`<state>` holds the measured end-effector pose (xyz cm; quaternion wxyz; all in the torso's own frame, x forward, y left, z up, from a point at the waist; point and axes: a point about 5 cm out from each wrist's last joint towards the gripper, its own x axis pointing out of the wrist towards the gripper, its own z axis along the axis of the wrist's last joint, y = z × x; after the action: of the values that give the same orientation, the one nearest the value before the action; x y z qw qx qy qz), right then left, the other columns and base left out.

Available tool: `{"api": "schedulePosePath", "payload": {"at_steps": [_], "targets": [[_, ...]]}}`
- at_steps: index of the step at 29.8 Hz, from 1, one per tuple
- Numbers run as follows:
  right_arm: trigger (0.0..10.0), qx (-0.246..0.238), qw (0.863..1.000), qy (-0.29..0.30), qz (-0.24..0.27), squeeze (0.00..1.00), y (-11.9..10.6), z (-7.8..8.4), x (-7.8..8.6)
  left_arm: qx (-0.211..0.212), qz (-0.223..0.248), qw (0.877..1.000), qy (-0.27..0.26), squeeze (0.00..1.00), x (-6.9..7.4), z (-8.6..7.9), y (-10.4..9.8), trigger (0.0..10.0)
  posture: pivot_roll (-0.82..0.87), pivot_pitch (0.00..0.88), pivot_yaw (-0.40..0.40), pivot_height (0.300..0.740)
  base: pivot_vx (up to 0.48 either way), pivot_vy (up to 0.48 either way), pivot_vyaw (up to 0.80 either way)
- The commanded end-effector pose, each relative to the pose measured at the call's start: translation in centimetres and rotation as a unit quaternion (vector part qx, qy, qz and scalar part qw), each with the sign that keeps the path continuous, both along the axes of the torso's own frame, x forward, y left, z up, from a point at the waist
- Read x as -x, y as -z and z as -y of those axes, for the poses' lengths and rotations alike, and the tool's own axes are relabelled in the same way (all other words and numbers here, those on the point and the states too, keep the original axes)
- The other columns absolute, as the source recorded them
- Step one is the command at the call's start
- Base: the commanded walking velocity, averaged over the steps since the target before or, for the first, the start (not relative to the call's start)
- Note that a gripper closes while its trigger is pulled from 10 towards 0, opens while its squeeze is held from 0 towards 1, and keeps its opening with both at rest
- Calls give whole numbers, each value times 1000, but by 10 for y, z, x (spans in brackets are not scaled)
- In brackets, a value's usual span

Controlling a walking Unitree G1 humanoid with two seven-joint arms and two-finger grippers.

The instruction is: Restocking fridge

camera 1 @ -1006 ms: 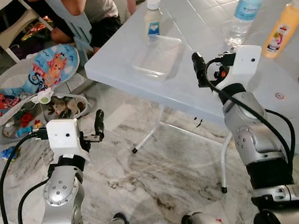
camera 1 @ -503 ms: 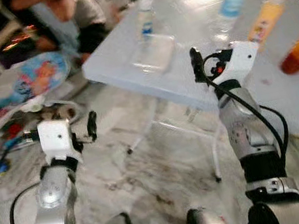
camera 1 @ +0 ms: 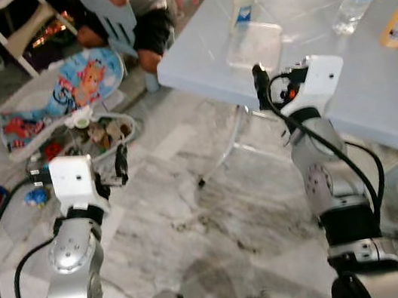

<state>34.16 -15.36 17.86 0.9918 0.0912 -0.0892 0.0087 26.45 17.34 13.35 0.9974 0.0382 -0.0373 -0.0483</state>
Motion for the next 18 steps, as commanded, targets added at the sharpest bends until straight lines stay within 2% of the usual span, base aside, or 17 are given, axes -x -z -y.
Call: {"api": "schedulePosePath", "payload": {"at_steps": [1, 7, 8, 12, 18], "targets": [[10000, 13, 1000, 20, -15, 0, 4, 7, 3, 5, 2, 1000, -5, 0, 2, -1, 1, 10000, 67, 137, -78, 740, 0, 0, 0], [10000, 37, 999, 33, -24, 0, 7, 10, 6, 8, 12, 1000, 10, 0, 2, 1, -2, 10000, 63, 135, -77, 740, 0, 0, 0], [10000, 23, 999, 31, -26, 0, 8, 10, 6, 9, 16, 1000, 12, 0, 2, 2, -3, 10000, 61, 135, -75, 740, 274, 0, -800], [10000, 20, 999, 28, -18, 0, 7, 10, 6, 11, 18, 1000, 15, 0, 1, 3, -4, 10000, 62, 135, -74, 740, 336, 0, -652], [10000, 26, 999, 31, -15, 0, 5, 11, 6, 11, 20, 1000, 17, 0, 2, 3, -4, 10000, 62, 135, -74, 740, 383, 0, 0]]}}
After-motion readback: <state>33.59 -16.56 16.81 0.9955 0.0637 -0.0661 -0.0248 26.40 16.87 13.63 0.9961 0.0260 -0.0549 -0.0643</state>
